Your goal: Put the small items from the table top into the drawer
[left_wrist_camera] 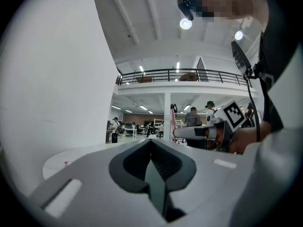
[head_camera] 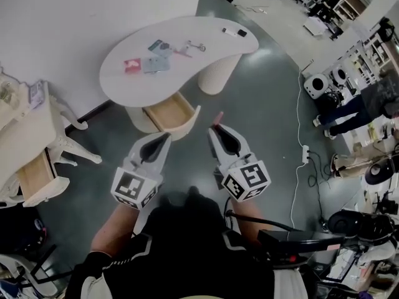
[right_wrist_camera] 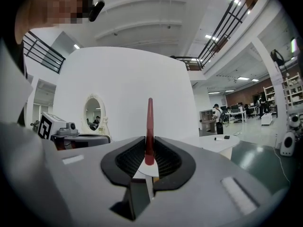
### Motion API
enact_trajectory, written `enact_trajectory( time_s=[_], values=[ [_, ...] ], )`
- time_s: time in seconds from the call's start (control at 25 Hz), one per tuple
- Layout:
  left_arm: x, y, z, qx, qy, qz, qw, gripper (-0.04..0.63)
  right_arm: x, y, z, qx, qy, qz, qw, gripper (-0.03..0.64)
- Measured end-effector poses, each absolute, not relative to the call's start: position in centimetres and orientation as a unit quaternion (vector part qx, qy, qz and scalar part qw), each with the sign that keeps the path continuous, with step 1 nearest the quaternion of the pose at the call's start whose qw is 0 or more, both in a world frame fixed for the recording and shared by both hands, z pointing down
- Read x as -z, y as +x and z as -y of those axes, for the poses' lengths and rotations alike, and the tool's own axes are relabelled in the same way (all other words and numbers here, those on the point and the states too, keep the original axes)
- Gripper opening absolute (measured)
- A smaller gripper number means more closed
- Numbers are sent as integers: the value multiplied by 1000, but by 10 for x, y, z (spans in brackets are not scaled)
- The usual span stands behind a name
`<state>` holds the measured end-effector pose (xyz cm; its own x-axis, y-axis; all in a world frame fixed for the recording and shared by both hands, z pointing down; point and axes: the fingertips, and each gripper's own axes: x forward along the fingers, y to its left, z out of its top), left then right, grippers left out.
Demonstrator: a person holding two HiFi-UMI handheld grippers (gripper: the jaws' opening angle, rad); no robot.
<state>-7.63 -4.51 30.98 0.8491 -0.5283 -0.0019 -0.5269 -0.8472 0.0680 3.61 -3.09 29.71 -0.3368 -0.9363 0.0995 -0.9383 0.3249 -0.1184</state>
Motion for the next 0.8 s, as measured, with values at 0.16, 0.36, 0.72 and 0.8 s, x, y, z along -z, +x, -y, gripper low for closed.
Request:
enact_trajectory(
  time_s=[0.16, 0.36, 0.72, 0.8],
  values=[
    [-314, -54, 73, 2, 960, 278, 32, 0, -298, 57, 61, -77, 572, 816, 2, 60],
    [-310, -26, 112, -10, 960, 280, 25, 0, -306, 82, 108, -83, 563, 822, -9, 60],
    [-315, 34, 182, -31, 953, 300, 28, 0, -306, 131, 188, -83, 530, 844, -14, 60],
    [-316, 41, 192, -34, 950, 308, 27, 0, -308, 136, 201, -84, 517, 852, -8, 60]
  ],
)
